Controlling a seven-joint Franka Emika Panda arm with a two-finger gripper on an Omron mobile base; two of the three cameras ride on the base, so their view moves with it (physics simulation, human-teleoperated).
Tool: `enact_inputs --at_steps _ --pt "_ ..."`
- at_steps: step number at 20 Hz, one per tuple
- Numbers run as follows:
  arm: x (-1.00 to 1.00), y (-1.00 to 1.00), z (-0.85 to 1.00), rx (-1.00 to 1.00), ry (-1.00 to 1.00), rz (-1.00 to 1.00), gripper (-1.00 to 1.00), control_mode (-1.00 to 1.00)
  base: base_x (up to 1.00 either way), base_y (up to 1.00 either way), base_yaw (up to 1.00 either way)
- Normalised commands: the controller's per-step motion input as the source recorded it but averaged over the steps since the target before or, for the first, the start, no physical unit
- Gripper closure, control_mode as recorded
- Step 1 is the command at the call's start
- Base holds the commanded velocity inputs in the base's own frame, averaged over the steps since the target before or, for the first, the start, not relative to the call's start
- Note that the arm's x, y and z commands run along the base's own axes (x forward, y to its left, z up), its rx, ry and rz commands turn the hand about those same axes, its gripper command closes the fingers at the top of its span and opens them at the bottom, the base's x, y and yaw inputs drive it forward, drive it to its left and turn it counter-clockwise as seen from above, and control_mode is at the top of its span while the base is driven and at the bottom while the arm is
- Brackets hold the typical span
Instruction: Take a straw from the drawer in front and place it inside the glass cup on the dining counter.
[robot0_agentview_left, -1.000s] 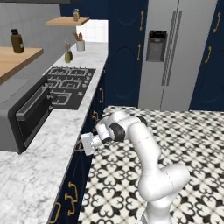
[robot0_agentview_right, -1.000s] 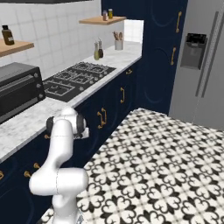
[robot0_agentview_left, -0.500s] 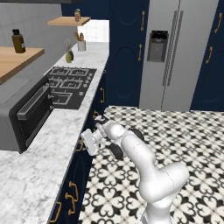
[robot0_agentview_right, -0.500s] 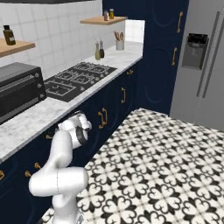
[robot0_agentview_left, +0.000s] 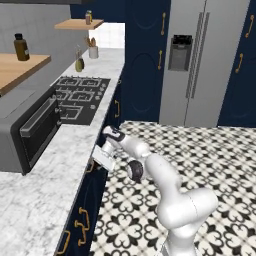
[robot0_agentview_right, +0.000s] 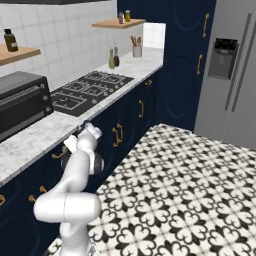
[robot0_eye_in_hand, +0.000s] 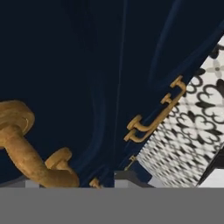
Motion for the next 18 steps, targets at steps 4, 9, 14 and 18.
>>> enact_inputs --at_steps 4,9,14,18 --pt "-1.0 -0.97 -1.0 -0.56 -0.47 -0.21 1.0 -1.0 0.0 0.0 0.0" --pt "-1.0 -1.0 -1.0 -0.45 -0.54 -0.11 1.0 -1.0 0.0 0.0 0.0" --pt "-1.0 -1.0 -1.0 -0.34 -0.61 -0.02 1.0 -1.0 0.0 0.0 0.0" --pt "-1.0 -1.0 -1.0 -0.31 -0.63 0.0 1.0 -1.0 0.0 0.0 0.0"
